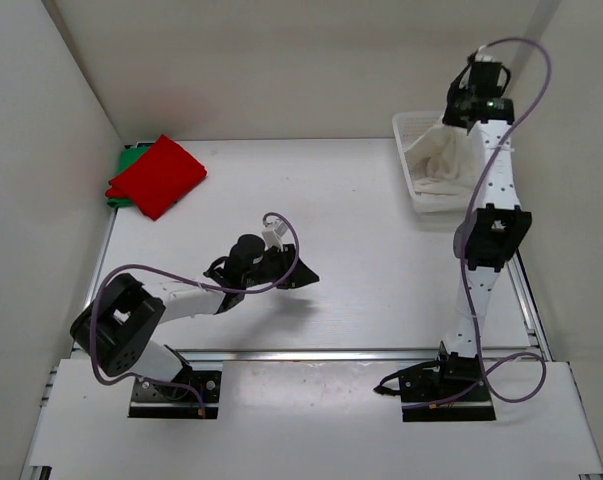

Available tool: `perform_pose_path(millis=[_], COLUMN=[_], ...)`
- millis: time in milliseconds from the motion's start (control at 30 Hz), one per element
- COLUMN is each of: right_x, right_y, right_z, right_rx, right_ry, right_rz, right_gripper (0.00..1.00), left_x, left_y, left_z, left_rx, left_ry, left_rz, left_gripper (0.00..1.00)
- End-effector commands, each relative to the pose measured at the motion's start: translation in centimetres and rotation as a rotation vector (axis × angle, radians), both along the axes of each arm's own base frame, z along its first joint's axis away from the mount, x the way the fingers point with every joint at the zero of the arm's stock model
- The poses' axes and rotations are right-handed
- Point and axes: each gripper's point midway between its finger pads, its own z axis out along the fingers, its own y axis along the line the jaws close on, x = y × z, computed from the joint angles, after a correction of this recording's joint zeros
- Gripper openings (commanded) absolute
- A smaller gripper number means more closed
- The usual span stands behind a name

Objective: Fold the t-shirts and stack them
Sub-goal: Grab crumpled tshirt from bin with the right arm, then move the tshirt to the center of the board

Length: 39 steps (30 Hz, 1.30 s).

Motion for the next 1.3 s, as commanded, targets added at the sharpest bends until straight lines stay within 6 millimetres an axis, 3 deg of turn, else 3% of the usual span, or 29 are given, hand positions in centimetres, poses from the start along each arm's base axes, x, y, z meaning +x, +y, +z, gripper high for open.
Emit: perform_pose_path(millis=[0,33,133,167,267,333,367,400,533,567,633,667,700,767,800,900,933,967,1067,1133,1167,1200,1267], right_x=[-4.4,-4.9,-9.4,-10.4,-15.9,-21.1,-22.5,-25.6,-34.3,-35.4,-34.3,-31.8,-31.9,-27.5,-27.3,-23.0,-23.4,-22.2,-19.0,-16.2,-15.9,-14.5,-13.4], right_y=[2.6,4.0,8.7,9.9,15.3,19.6,20.5,22.2,26.8,27.4,27.4,26.8,27.2,26.4,26.7,24.8,25.2,24.6,21.7,17.2,17.0,14.5,12.8], right_z=[19.3,20.4,27.8,29.3,35.5,38.9,40.6,42.6,45.3,45.6,44.6,42.9,42.1,36.0,35.1,25.4,25.2,22.9,17.7,13.7,13.0,11.6,10.0], right_rx=[0.015,0.02,0.062,0.068,0.119,0.166,0.179,0.194,0.207,0.219,0.226,0.269,0.304,0.396,0.418,0.647,0.675,0.706,0.677,0.641,0.65,0.662,0.678], right_ry=[-0.391,-0.411,-0.564,-0.601,-0.756,-0.86,-0.929,-1.018,-1.214,-1.237,-1.197,-1.129,-1.103,-0.936,-0.942,-0.729,-0.737,-0.69,-0.609,-0.56,-0.532,-0.501,-0.447], right_rz=[0.054,0.093,0.211,0.249,0.408,0.541,0.574,0.617,0.714,0.728,0.732,0.705,0.77,0.746,0.802,0.79,0.847,0.824,0.656,0.482,0.477,0.421,0.385], right_gripper=[0.0,0.0,0.0,0.0,0.0,0.0,0.0,0.0,0.0,0.0,0.0,0.0,0.0,0.0,0.0,0.0,0.0,0.0,0.0,0.0,0.0,0.0,0.0], left_x=[0.7,0.8,1.2,1.5,2.0,1.9,2.1,2.5,3.0,3.2,3.8,3.7,3.8,3.8,3.6,3.6,3.6,3.7,3.8,4.2,4.0,4.1,4.4], left_y=[0.7,0.9,2.4,2.8,4.7,5.8,6.6,7.4,11.0,12.3,14.6,15.3,16.0,16.5,16.5,16.1,16.1,16.1,15.4,15.0,14.6,14.2,13.4], left_z=[2.2,2.6,2.9,3.4,3.6,3.4,3.6,3.6,3.8,4.3,4.8,5.6,5.6,6.4,5.9,5.3,5.2,4.8,4.1,3.5,2.8,2.6,1.8], left_rx=[-0.058,-0.067,-0.086,-0.101,-0.127,-0.131,-0.136,-0.139,-0.141,-0.158,-0.171,-0.185,-0.177,-0.163,-0.141,-0.129,-0.131,-0.13,-0.103,-0.055,-0.035,-0.027,0.008], left_ry=[-0.044,-0.047,-0.04,-0.043,-0.037,-0.033,-0.04,-0.035,-0.049,-0.062,-0.074,-0.101,-0.11,-0.142,-0.135,-0.129,-0.12,-0.114,-0.107,-0.11,-0.092,-0.094,-0.086], left_rz=[0.026,0.029,0.068,0.084,0.141,0.176,0.201,0.237,0.344,0.375,0.456,0.477,0.5,0.515,0.512,0.497,0.501,0.502,0.485,0.481,0.463,0.453,0.444], left_gripper=[0.39,0.39,0.39,0.4,0.4,0.4,0.4,0.4,0.4,0.41,0.41,0.42,0.42,0.43,0.44,0.45,0.44,0.45,0.46,0.46,0.47,0.47,0.48])
